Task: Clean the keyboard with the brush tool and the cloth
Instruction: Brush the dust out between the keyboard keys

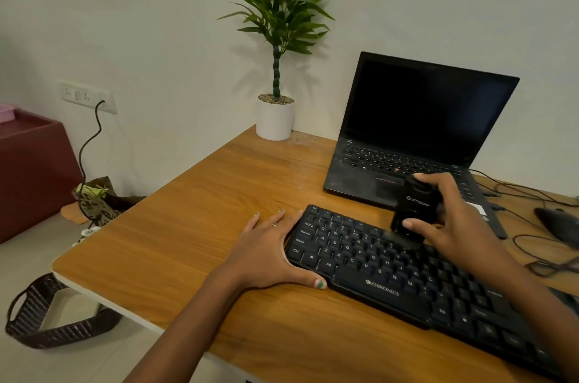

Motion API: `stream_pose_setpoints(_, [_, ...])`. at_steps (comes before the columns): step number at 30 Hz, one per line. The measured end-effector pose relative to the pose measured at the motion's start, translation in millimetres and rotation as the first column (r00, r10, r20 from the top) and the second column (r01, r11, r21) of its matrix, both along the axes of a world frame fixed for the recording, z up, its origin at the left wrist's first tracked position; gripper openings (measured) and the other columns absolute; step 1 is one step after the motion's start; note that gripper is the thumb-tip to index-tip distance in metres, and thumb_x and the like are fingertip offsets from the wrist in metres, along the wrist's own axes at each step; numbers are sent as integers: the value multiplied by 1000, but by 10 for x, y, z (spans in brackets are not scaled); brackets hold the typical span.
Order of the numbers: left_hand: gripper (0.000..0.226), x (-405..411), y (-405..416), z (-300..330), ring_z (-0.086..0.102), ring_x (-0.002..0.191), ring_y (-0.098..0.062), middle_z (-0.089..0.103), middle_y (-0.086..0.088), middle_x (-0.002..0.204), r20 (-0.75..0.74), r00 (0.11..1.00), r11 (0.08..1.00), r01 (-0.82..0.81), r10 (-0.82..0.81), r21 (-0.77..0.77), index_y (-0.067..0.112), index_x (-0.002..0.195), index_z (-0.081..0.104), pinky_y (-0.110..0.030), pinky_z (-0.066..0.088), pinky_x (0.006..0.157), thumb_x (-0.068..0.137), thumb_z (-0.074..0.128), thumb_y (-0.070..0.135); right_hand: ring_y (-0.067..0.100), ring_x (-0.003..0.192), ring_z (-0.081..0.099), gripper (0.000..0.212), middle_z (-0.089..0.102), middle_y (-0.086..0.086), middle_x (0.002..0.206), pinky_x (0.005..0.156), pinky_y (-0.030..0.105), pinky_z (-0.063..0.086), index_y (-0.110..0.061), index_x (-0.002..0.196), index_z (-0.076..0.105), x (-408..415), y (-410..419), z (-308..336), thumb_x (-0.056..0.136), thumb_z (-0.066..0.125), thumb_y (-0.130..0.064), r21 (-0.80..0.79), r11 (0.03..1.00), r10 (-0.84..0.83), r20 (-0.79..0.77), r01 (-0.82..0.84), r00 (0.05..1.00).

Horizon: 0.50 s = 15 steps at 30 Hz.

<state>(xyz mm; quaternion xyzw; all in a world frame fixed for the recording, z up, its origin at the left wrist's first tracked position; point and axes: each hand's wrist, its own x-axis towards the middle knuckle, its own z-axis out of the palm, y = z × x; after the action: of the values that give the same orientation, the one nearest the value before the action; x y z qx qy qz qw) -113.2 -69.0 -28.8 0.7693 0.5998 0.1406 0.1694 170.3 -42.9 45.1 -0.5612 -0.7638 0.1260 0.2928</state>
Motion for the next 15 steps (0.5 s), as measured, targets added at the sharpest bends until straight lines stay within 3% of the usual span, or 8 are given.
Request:
stream_pose_setpoints(2, [135,-1,5,-1,5,147,-5,15,7,161,-1,1000,1000,1,-1,3,36,153,0,-34,-8,119,45,51,96,20,90,59,70,56,6,117,69,29,50,-33,132,30,145,-50,99,78,72,-18,22,998,-54,193,50,980])
stream_pose_setpoints(4, [141,-7,3,0,6,147,-5,15,6,161,6,1000,1000,1,-1,8,37,153,-1,-34,-8,119,35,38,102,23,94,58,70,56,6,119,67,29,48,-34,132,31,238,-94,175,78,72,-16,90,992,-103,245,83,964])
stream_pose_setpoints(7, [144,-5,-13,6,7,147,-5,14,8,161,22,1000,1000,8,-9,19,37,153,-2,-33,-5,118,31,29,106,18,94,54,67,49,-4,116,67,28,48,-32,128,34,299,-176,227,77,72,-10,217,969,-115,-38,121,993])
stream_pose_setpoints(11, [133,32,-83,21,23,139,-9,20,15,158,124,992,999,12,-19,52,42,152,1,-38,16,117,40,39,102,13,106,55,66,44,-11,122,81,30,52,-33,125,37,397,-407,171,76,72,-4,270,929,-104,-465,252,879])
stream_pose_setpoints(13, [125,48,-129,12,29,134,-8,24,18,155,160,987,993,12,-30,114,44,152,5,-40,28,113,46,40,101,6,101,57,66,45,-9,126,76,22,52,-32,126,38,464,-566,75,77,71,-4,246,921,-115,-568,302,815])
stream_pose_setpoints(15, [115,95,-141,14,28,132,-3,25,21,153,146,987,978,35,-66,204,42,152,11,-40,27,114,55,37,99,2,96,58,65,46,-6,127,66,12,53,-29,129,38,571,-709,-44,78,69,-3,214,916,-133,-636,339,760])
